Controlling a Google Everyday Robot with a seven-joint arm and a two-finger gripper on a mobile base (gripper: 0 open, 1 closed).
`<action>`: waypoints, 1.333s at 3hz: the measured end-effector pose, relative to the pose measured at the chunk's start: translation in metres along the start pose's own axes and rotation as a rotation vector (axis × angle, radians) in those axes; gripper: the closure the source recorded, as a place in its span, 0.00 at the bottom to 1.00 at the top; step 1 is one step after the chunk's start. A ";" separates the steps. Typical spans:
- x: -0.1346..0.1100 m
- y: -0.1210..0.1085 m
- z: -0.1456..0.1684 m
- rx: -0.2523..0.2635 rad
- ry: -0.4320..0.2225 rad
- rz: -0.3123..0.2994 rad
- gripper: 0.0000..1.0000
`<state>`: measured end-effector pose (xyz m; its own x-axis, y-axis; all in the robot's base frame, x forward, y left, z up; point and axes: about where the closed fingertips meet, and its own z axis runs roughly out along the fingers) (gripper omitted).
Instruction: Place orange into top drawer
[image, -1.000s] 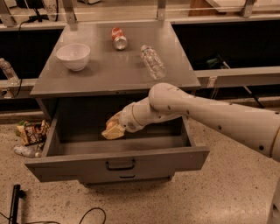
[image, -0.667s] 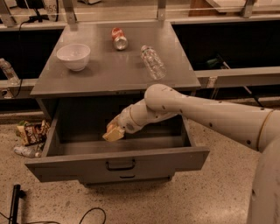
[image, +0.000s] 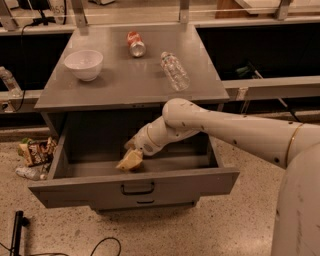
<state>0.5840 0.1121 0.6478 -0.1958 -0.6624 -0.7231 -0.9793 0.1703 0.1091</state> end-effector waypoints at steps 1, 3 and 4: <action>-0.001 0.002 -0.006 0.018 0.002 0.012 0.01; -0.029 0.002 -0.046 0.129 -0.105 -0.004 0.46; -0.053 0.018 -0.097 0.163 -0.220 -0.031 0.77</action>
Offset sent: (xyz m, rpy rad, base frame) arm 0.0072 -0.0118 0.0396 0.0774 -0.0739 -0.1073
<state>0.5716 0.0789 0.7541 -0.1329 -0.4981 -0.8569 -0.9600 0.2797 -0.0137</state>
